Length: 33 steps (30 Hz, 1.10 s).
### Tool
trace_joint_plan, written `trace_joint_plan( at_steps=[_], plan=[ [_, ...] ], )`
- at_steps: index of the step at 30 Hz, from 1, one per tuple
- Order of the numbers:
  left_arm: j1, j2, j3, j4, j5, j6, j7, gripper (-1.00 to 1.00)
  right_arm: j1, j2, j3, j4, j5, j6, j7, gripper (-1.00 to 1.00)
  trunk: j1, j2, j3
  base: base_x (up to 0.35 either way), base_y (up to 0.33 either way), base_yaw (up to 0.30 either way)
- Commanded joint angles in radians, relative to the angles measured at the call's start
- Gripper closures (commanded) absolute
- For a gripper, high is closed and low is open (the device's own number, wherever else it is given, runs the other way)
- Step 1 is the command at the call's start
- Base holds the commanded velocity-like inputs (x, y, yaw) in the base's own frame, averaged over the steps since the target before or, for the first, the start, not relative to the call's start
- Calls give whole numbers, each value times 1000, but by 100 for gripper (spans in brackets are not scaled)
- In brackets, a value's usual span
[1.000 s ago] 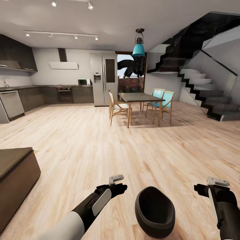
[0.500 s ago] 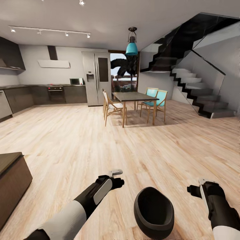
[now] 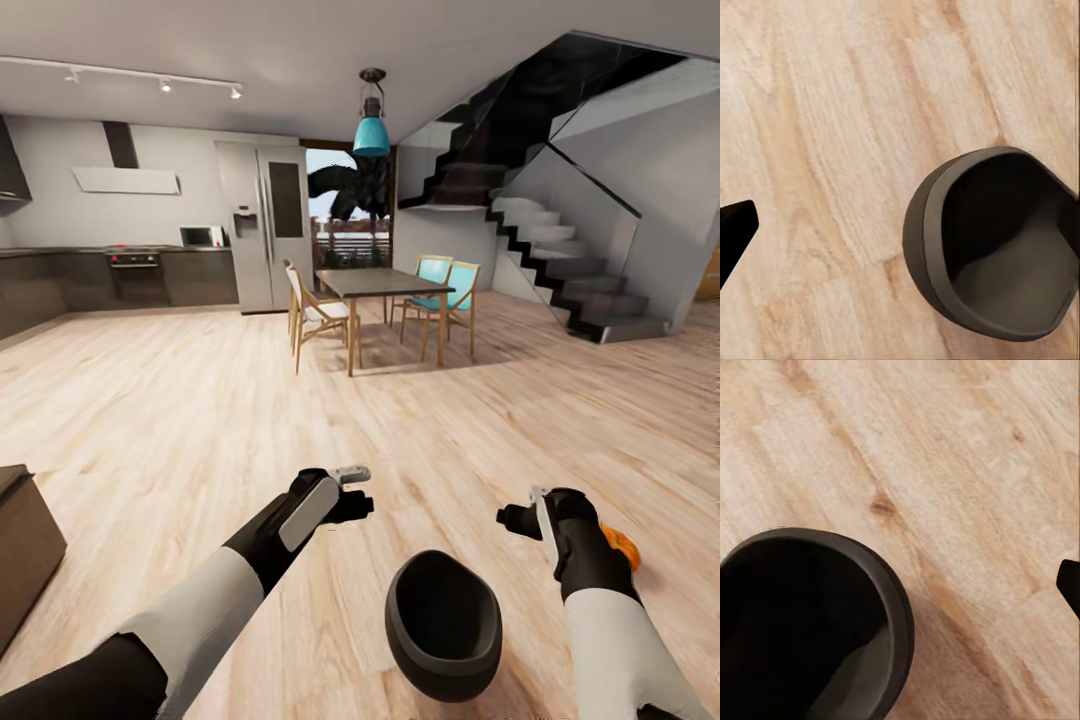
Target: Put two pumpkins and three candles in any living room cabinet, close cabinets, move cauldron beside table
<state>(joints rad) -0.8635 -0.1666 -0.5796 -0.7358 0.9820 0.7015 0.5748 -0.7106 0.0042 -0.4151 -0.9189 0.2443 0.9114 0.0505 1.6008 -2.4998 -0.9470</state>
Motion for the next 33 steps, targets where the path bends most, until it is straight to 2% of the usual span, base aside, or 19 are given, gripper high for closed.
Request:
trace_joint_plan(
  at_steps=[1,3,6,8,11,14,20,27,30,33],
  plan=[
    [-7,2,-3,-2,16,5,13,-100,-9,7,-1,2,11,10,5,-100,0,0,-2,0,0,-218],
    [-15,5,-2,-1,21,11,16,-100,-19,18,2,5,11,25,6,-100,0,-1,-9,0,0,-224],
    [-24,11,2,23,28,12,13,-100,-37,56,21,11,11,47,7,-100,2,-1,-24,0,0,-236],
    [-24,13,4,31,29,12,12,-100,-46,68,27,17,10,52,8,-100,3,-2,-33,0,0,-244],
    [-24,17,5,36,33,10,13,-100,-78,99,36,81,10,54,8,-100,3,-2,-36,0,0,-249],
    [-25,17,5,35,34,9,16,-100,-119,111,37,169,9,47,8,-100,3,-2,-39,0,0,-253],
    [-24,20,10,33,34,8,17,-100,-145,119,38,225,7,40,8,-100,3,-2,-45,0,0,-257],
    [-28,22,95,32,27,7,21,-100,-152,123,40,233,6,37,7,-100,3,-2,-51,0,0,-258],
    [-29,23,107,32,24,6,22,-100,-158,128,41,233,6,37,7,-100,3,-2,-54,0,0,-258],
    [-27,24,114,32,22,4,20,-100,-162,145,42,240,10,37,1,-100,3,-2,-56,0,0,-259]
  ],
)
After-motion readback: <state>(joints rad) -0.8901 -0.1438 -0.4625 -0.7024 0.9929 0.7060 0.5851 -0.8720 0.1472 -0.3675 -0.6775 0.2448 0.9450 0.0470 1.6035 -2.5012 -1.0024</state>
